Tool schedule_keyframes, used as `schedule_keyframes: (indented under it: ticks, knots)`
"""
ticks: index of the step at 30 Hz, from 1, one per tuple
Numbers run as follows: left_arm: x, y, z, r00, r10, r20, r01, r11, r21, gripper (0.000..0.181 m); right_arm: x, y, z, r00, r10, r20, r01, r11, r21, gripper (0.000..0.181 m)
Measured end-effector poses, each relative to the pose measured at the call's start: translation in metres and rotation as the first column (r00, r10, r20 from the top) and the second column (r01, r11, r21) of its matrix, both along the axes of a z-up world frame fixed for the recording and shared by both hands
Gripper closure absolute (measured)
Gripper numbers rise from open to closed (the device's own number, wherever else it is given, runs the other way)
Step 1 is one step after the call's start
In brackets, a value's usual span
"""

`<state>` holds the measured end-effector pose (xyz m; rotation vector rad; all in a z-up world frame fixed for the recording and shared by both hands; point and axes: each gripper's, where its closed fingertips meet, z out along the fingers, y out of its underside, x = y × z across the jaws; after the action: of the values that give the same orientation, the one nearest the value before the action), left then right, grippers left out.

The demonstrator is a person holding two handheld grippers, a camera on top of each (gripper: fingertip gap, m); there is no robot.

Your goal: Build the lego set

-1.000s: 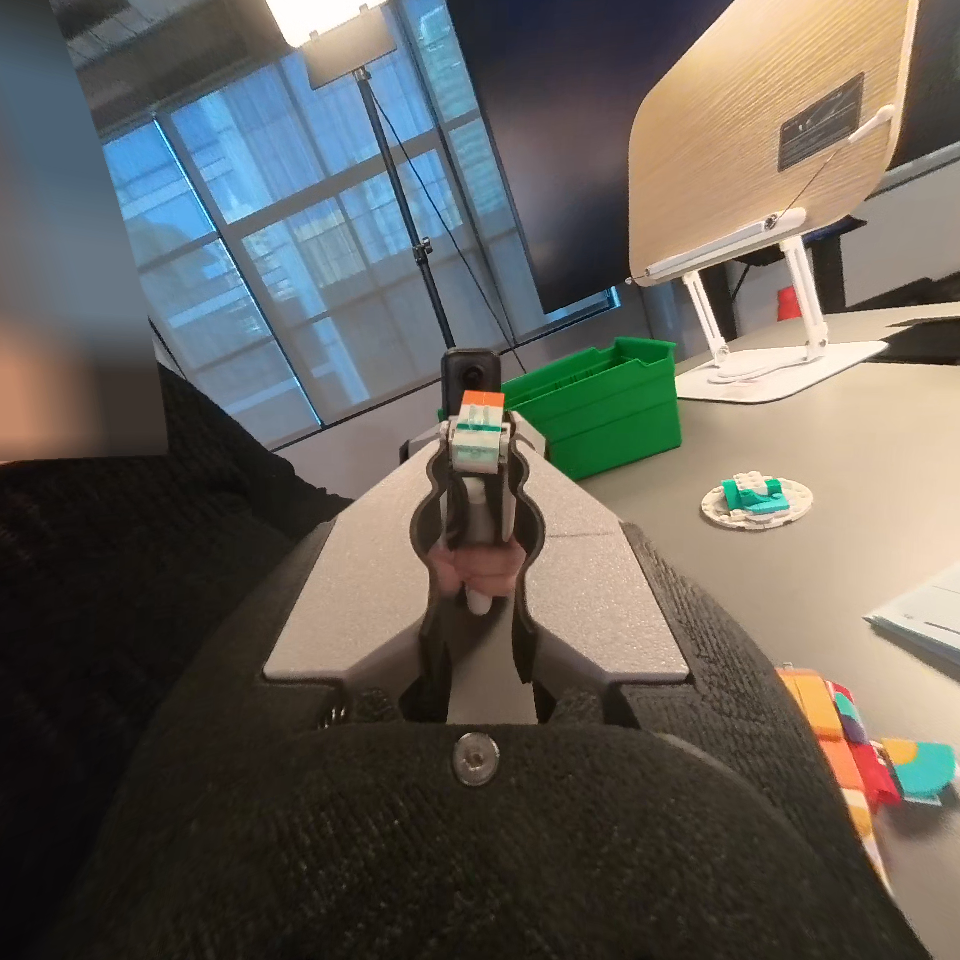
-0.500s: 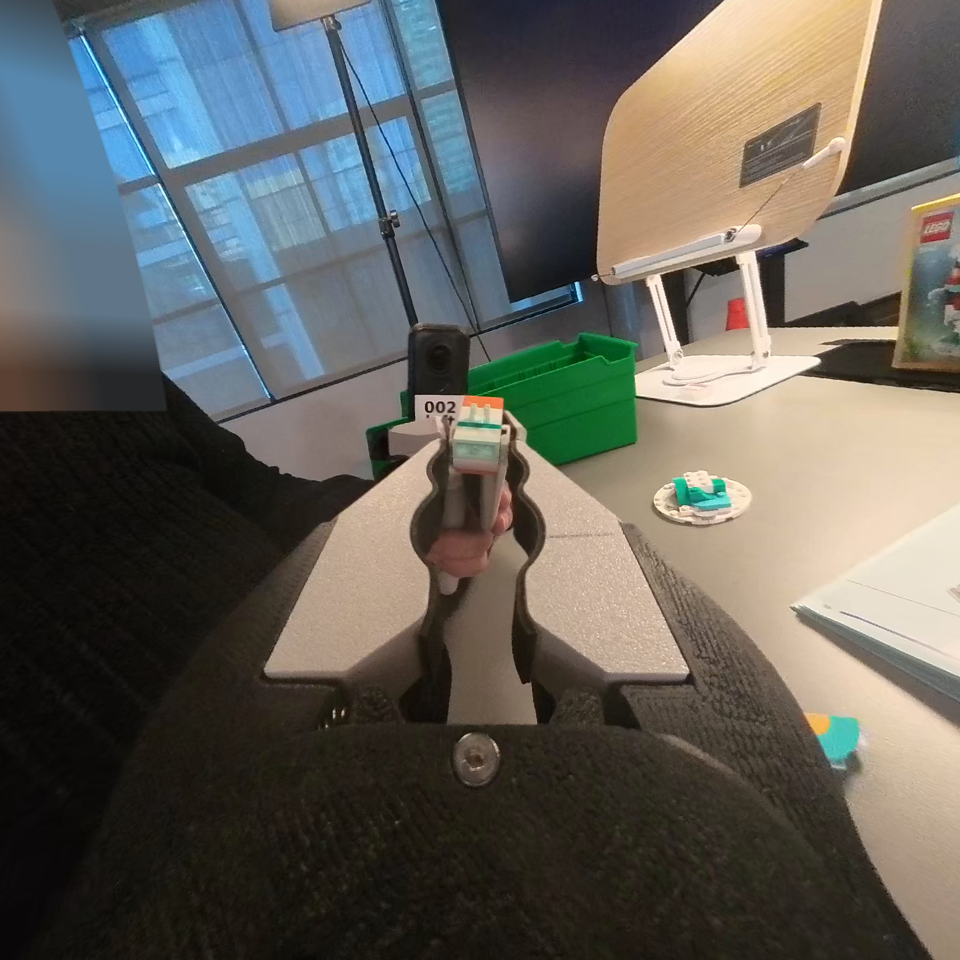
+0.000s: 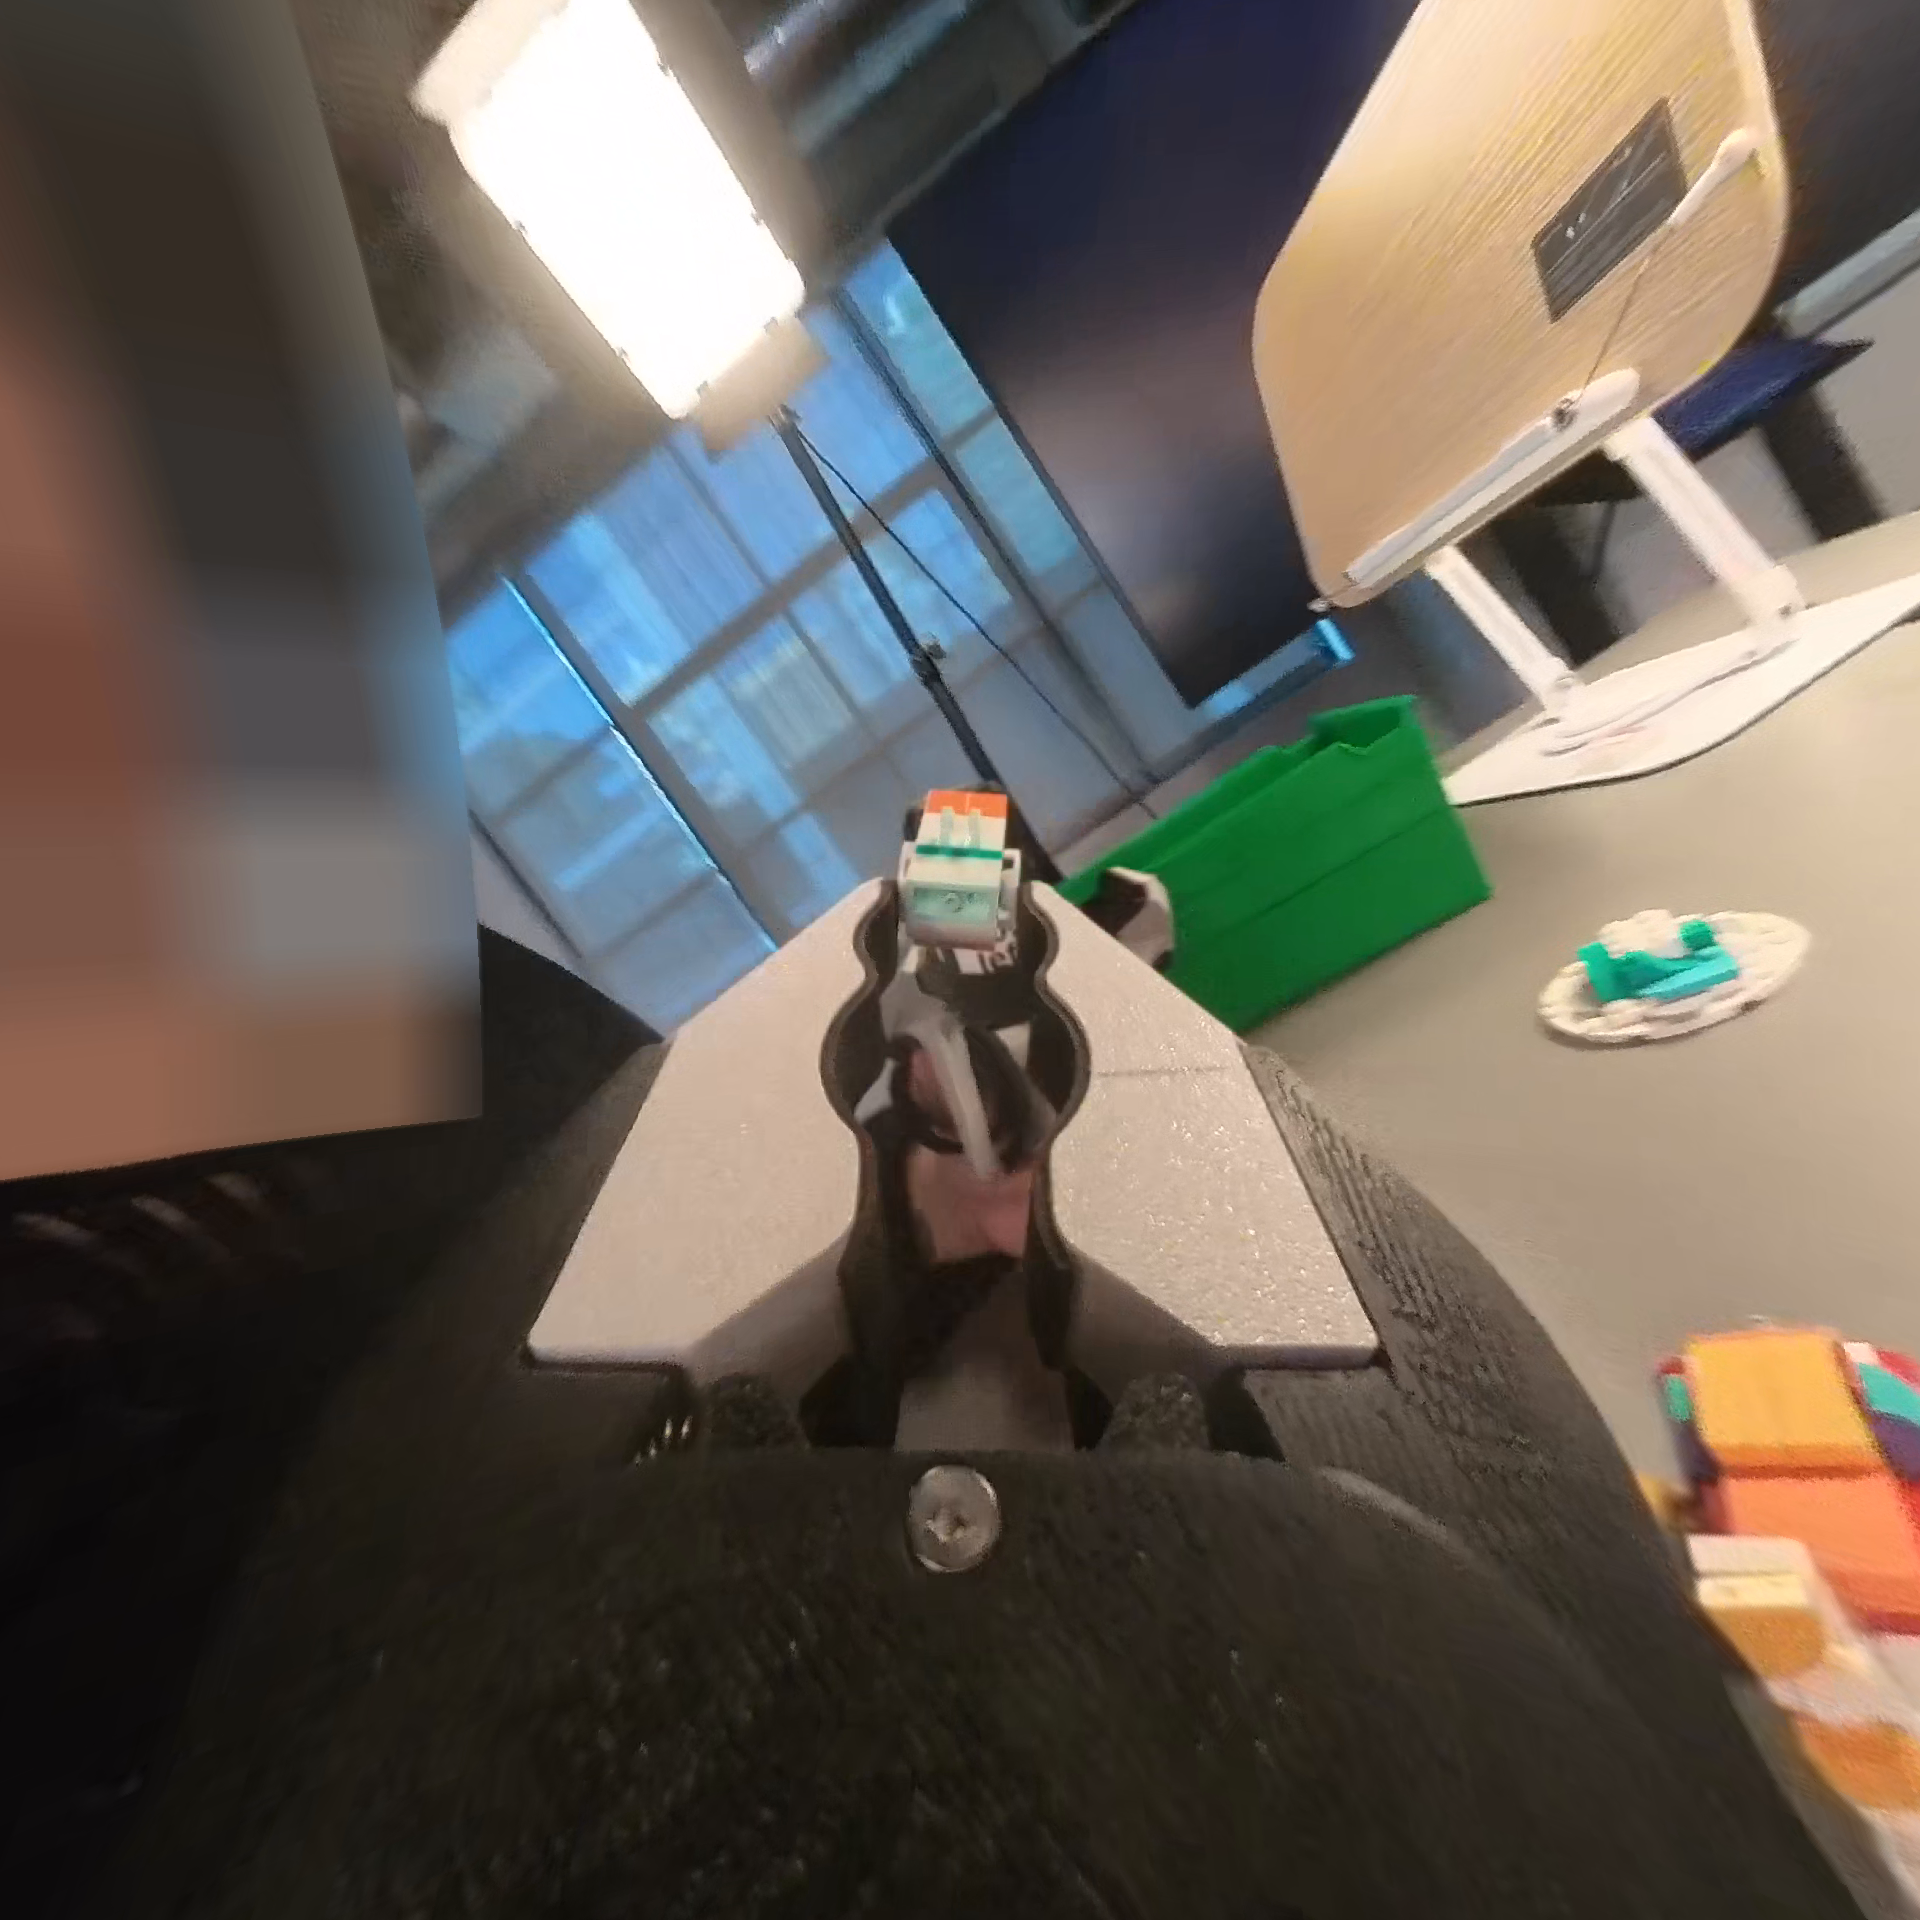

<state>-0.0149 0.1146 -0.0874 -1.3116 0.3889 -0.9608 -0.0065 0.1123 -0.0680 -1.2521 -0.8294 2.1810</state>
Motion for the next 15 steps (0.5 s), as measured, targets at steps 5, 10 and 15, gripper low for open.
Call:
schedule_keyframes:
  ticks: [5, 10, 15]
  knots:
    - [-0.005, -0.001, 0.008, 0.931, 0.274, -0.242, -0.207, 0.941, 0.269, 0.108, 0.0, 0.001, 0.0, 0.999, 0.05, -0.002, -0.05, 0.993, -0.106, 0.161]
    - [-0.001, -0.007, 0.009, 0.758, 0.51, -0.406, -0.257, 0.806, 0.532, 0.126, -0.007, 0.0, -0.012, 0.993, 0.08, 0.082, -0.067, 0.987, -0.144, 0.161]
    - [0.006, -0.006, -0.001, 0.661, 0.574, -0.482, -0.233, 0.769, 0.596, 0.134, -0.012, -0.003, -0.022, 0.981, 0.14, 0.135, -0.108, 0.969, -0.22, 0.161]
